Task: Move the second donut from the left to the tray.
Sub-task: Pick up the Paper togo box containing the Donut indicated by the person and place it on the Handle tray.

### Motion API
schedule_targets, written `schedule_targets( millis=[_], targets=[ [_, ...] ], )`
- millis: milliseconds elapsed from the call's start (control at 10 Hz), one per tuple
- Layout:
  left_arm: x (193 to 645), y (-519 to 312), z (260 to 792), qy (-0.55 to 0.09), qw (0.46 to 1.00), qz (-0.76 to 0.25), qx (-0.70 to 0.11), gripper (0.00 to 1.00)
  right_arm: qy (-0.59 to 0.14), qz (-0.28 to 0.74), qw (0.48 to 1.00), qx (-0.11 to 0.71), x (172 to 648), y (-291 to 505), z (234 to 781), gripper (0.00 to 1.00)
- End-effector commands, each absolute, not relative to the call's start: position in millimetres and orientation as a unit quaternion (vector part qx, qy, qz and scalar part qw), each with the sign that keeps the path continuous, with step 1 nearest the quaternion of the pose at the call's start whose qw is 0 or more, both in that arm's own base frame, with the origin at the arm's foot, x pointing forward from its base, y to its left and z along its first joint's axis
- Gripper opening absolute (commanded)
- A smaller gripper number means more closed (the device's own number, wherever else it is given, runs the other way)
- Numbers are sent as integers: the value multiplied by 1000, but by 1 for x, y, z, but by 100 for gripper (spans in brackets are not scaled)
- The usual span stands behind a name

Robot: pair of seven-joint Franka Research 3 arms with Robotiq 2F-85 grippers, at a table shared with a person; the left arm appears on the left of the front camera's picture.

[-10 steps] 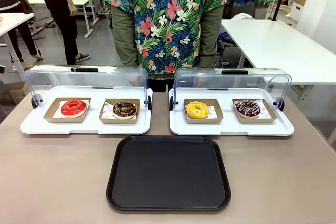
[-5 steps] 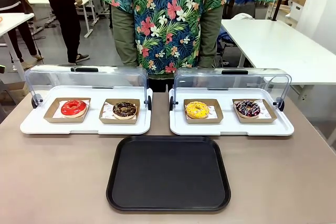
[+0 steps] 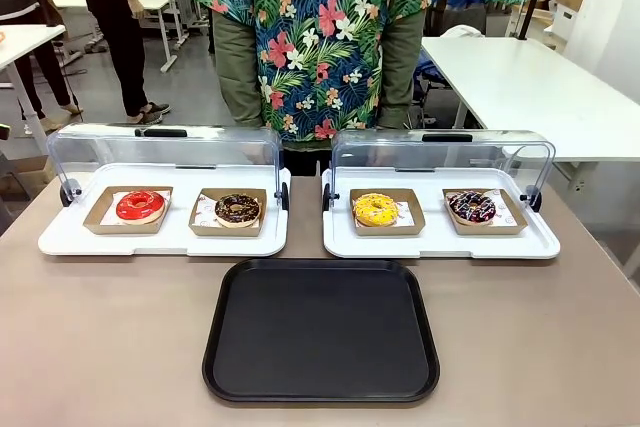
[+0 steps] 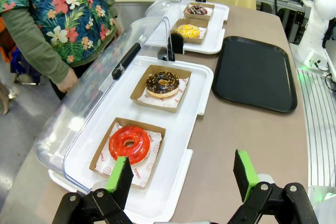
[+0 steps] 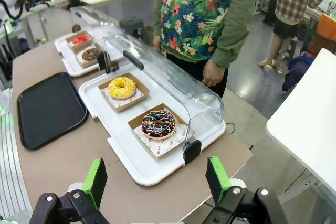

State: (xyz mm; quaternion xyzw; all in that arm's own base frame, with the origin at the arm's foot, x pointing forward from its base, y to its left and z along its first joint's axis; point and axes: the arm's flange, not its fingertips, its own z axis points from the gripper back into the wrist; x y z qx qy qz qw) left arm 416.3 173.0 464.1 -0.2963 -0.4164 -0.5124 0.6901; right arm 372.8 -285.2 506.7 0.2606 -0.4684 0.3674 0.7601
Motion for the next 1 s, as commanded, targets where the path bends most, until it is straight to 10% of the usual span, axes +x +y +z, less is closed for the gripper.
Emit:
schedule_targets(
  millis=[0,900],
  targets=[
    [416,173,466,-414,691,-513,-297,100,-475,368,755,261,374,-285,508,100],
    [416,173,466,-414,691,-513,-297,100,-475,368,755,261,374,-285,508,100]
  ],
)
